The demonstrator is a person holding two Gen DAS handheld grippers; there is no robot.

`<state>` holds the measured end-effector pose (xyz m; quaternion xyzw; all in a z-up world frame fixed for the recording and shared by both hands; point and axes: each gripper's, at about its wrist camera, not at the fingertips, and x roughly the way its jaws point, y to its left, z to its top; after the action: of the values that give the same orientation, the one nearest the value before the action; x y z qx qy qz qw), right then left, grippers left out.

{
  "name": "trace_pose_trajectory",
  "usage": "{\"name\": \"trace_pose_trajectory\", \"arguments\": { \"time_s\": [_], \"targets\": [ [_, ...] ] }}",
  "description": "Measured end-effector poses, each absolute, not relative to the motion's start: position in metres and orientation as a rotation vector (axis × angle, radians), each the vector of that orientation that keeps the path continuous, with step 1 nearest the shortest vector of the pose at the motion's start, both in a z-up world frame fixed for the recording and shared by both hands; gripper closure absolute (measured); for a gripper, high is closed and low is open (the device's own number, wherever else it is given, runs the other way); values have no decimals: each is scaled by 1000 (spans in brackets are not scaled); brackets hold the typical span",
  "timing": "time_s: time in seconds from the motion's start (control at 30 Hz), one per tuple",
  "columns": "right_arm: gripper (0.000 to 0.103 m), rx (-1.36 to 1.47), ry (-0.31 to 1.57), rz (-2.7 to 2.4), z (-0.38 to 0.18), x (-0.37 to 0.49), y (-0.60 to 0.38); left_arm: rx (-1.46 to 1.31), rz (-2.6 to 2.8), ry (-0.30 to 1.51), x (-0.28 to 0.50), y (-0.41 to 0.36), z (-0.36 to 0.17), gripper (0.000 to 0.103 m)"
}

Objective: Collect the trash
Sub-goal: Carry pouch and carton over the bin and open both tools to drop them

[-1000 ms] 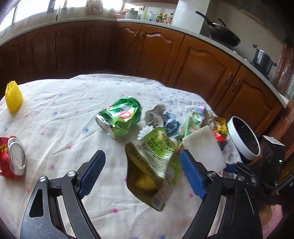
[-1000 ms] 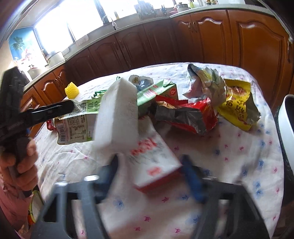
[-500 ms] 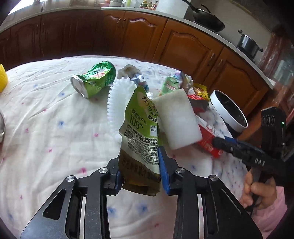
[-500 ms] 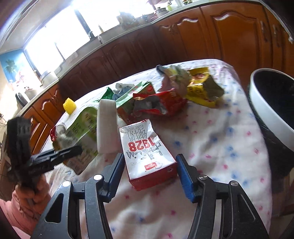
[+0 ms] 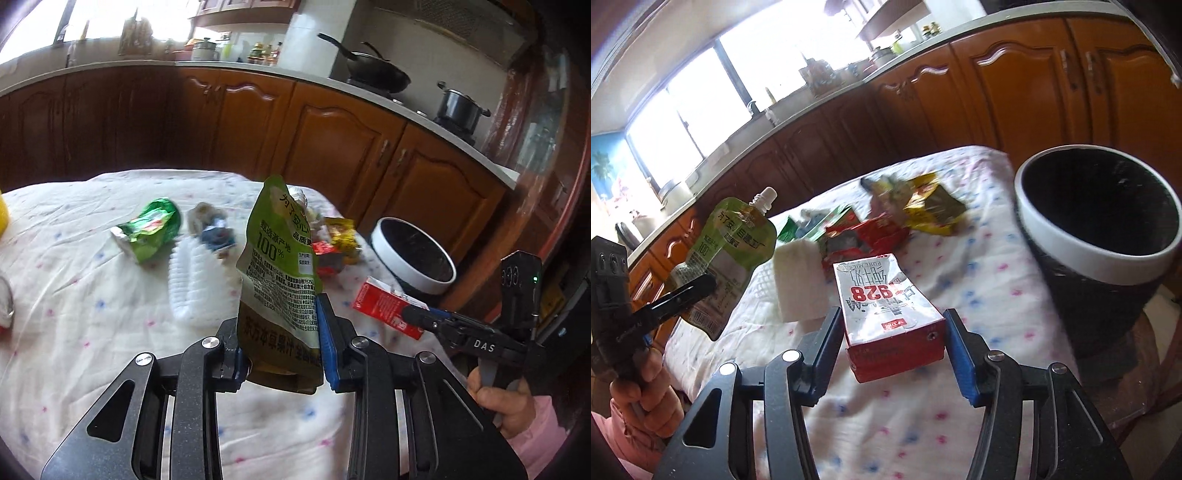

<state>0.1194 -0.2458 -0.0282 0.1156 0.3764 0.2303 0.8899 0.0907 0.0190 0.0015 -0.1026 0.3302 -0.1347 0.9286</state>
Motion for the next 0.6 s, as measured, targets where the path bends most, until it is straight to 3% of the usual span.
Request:
{"name": "trace_pose_trajectory", "arguments": {
  "time_s": [0.6],
  "targets": [
    [49, 308, 698, 233, -1, 130, -353, -108, -480, 740, 143, -90, 2, 74]
  ]
}}
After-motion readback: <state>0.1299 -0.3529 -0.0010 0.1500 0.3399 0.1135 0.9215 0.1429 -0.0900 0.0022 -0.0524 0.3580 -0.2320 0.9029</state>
